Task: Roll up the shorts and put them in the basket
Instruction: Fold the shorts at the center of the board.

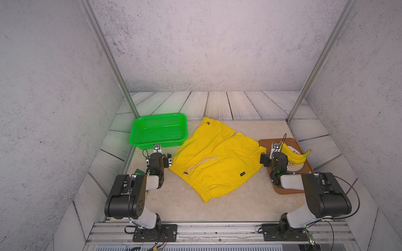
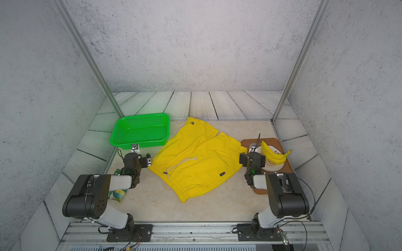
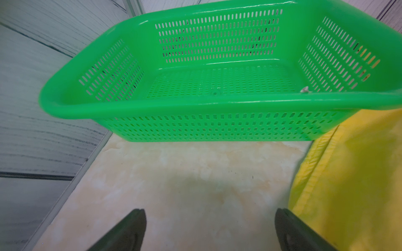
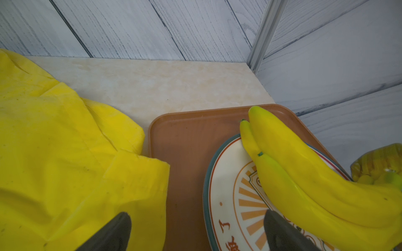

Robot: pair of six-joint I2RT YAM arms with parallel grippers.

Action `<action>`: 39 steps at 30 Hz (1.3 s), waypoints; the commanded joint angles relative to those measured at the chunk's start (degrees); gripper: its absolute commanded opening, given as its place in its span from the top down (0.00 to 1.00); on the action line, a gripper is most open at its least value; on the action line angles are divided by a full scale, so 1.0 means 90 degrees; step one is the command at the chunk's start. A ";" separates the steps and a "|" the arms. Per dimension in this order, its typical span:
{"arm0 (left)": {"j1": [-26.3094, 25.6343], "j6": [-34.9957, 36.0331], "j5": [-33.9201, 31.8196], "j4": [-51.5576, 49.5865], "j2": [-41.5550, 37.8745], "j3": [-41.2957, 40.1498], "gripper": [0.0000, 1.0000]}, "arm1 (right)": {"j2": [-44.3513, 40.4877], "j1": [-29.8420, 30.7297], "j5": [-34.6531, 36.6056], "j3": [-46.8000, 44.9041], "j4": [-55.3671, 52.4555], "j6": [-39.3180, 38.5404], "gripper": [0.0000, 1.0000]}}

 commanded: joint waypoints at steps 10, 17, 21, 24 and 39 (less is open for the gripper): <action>0.0050 -0.0392 -0.0896 -0.1562 -0.0715 0.0755 0.02 | -0.1043 -0.0016 -0.0008 0.0402 -0.1339 0.0048 0.01; 0.0084 -0.2237 -0.0917 -0.3719 -0.1528 0.1916 0.02 | -0.2500 -0.0018 -0.0226 0.1278 -0.3520 0.1541 0.01; 0.0129 -0.4218 -0.0597 -0.5070 -0.1893 0.2321 0.02 | -0.2937 -0.0048 -0.0063 0.2080 -0.5642 0.3621 0.01; 0.0125 -0.4162 0.0558 -0.4709 -0.2101 0.2113 0.02 | -0.3013 -0.0072 -0.1315 0.2147 -0.5619 0.3655 0.01; -0.2818 -0.3995 0.2612 -0.7806 -0.3724 0.1769 0.35 | -0.2901 -0.0054 -0.4132 0.2062 -0.7261 0.3427 0.23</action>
